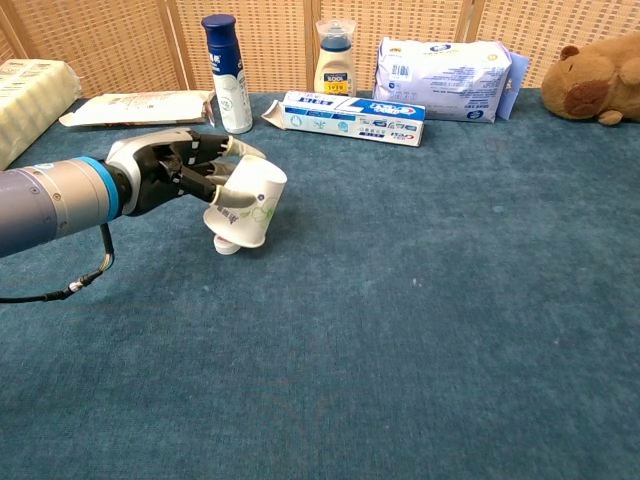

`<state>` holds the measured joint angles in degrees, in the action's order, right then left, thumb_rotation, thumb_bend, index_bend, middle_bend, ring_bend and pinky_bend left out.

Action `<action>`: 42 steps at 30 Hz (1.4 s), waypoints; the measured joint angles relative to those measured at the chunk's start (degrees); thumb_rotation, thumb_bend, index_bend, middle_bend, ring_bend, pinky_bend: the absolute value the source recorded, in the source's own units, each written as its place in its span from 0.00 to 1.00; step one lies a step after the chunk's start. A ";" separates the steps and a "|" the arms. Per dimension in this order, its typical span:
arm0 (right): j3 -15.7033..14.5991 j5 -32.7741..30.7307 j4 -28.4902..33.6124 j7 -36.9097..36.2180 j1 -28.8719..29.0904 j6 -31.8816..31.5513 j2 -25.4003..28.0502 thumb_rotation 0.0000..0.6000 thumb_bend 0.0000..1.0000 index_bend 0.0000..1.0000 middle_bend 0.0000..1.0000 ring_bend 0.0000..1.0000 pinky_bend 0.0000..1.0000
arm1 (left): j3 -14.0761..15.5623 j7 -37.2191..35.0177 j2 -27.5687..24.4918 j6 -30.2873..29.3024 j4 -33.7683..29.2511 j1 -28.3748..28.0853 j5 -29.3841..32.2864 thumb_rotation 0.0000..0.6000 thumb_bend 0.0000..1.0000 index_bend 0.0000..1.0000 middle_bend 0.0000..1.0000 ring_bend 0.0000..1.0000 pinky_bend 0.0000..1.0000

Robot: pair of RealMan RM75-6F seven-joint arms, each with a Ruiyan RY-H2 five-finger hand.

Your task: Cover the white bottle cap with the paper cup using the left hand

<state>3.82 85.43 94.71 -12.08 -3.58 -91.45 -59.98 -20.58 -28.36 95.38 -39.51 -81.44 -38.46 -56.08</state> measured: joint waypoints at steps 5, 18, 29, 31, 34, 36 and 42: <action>-0.11 0.08 0.30 -0.84 -0.06 0.18 0.18 0.68 0.26 0.44 0.37 0.41 0.41 | 0.66 0.47 0.09 -0.04 0.50 -0.12 -0.88 1.00 0.25 0.46 0.02 0.00 0.00; 0.08 0.83 1.25 -4.23 -0.45 -0.80 0.62 0.68 0.26 0.44 0.38 0.41 0.42 | 3.32 7.19 -6.04 0.52 -4.44 -0.30 0.68 1.00 0.25 0.27 0.01 0.00 0.00; -0.06 2.03 1.61 -5.34 -0.67 -1.64 0.86 0.68 0.26 0.44 0.39 0.41 0.42 | 4.91 13.85 -11.85 -5.23 -10.08 1.02 0.60 0.93 0.25 0.13 0.00 0.00 0.00; -0.07 2.18 1.62 -5.35 -0.65 -1.70 0.89 0.69 0.26 0.44 0.39 0.41 0.42 | 5.16 15.14 -13.00 -6.58 -11.04 1.35 -0.22 0.93 0.24 0.13 0.00 0.00 0.00; -0.12 2.37 1.73 -5.08 -0.56 -1.61 0.97 0.69 0.26 0.44 0.39 0.41 0.42 | 5.82 17.60 -15.53 -8.83 -13.46 2.06 -1.49 0.95 0.25 0.13 0.00 0.00 0.00; -0.12 2.42 1.88 -4.63 -0.41 -1.42 1.05 0.68 0.26 0.44 0.39 0.41 0.42 | 6.47 19.43 -17.48 -9.86 -15.52 2.63 -2.05 0.98 0.26 0.13 0.00 0.00 0.00; -0.24 2.34 2.40 -3.15 0.24 -0.04 1.46 0.69 0.26 0.44 0.39 0.40 0.42 | 9.19 26.06 -23.80 -13.10 -22.04 4.58 -2.56 0.99 0.30 0.13 0.00 0.00 0.00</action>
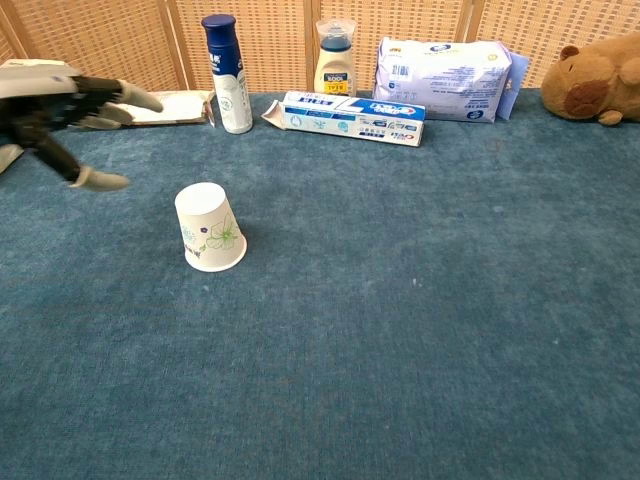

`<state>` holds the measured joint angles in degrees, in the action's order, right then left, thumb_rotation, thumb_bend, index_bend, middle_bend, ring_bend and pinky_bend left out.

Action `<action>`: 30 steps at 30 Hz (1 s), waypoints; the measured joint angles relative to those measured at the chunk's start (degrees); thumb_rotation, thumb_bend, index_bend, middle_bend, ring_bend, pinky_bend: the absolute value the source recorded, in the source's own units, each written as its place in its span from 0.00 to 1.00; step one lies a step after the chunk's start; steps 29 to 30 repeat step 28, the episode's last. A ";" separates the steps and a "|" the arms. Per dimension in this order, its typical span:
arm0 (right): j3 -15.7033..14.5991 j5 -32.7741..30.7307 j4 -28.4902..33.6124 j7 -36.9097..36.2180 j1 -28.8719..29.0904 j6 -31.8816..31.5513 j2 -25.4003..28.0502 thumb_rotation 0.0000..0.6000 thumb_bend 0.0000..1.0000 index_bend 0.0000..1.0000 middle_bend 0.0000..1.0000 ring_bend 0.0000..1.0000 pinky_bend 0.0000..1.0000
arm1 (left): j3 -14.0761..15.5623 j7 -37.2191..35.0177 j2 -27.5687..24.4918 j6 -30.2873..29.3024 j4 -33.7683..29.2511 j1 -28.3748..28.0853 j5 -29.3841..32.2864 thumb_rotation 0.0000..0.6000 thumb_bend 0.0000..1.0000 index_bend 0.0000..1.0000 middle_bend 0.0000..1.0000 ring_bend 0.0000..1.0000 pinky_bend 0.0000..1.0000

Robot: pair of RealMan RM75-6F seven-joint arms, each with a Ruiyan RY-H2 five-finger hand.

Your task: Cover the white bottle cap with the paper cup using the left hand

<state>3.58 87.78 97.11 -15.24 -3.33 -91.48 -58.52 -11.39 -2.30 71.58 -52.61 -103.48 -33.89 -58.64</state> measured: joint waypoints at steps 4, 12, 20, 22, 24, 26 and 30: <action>-0.12 0.03 0.24 1.63 0.48 0.84 0.22 0.68 0.26 0.44 0.39 0.40 0.42 | 2.47 3.19 -5.21 -3.45 -5.21 2.64 -0.87 0.99 0.30 0.13 0.00 0.00 0.00; -0.48 0.01 0.19 6.71 1.47 2.58 -0.25 0.69 0.26 0.44 0.39 0.40 0.41 | 7.92 4.40 -13.25 -11.62 -12.44 10.47 -8.79 0.99 0.30 0.13 0.00 0.00 0.00; -1.10 1.99 0.71 11.80 2.65 3.52 -1.55 0.68 0.26 0.44 0.39 0.40 0.40 | 14.36 4.06 -18.93 -20.61 -15.79 18.77 -20.69 0.98 0.29 0.13 0.00 0.00 0.00; -1.23 2.41 0.98 12.39 3.06 3.82 -2.04 0.68 0.26 0.44 0.39 0.40 0.40 | 15.58 3.31 -19.96 -22.69 -16.25 20.95 -22.90 0.99 0.30 0.13 0.00 0.00 0.00; -1.30 2.63 1.05 12.57 3.38 4.15 -2.37 0.68 0.26 0.44 0.39 0.40 0.40 | 16.72 2.55 -20.87 -25.24 -16.47 23.23 -24.92 0.98 0.30 0.13 0.00 0.00 0.00; -1.33 2.68 1.03 12.69 3.61 4.37 -2.60 0.68 0.26 0.44 0.39 0.40 0.40 | 17.68 2.21 -21.47 -27.58 -16.48 25.20 -26.27 0.98 0.29 0.13 0.00 0.00 0.00; -1.33 2.67 0.99 12.71 3.76 4.50 -2.72 0.68 0.26 0.44 0.39 0.40 0.40 | 18.45 1.92 -21.85 -29.07 -16.42 26.59 -27.45 0.98 0.29 0.13 0.00 0.00 0.00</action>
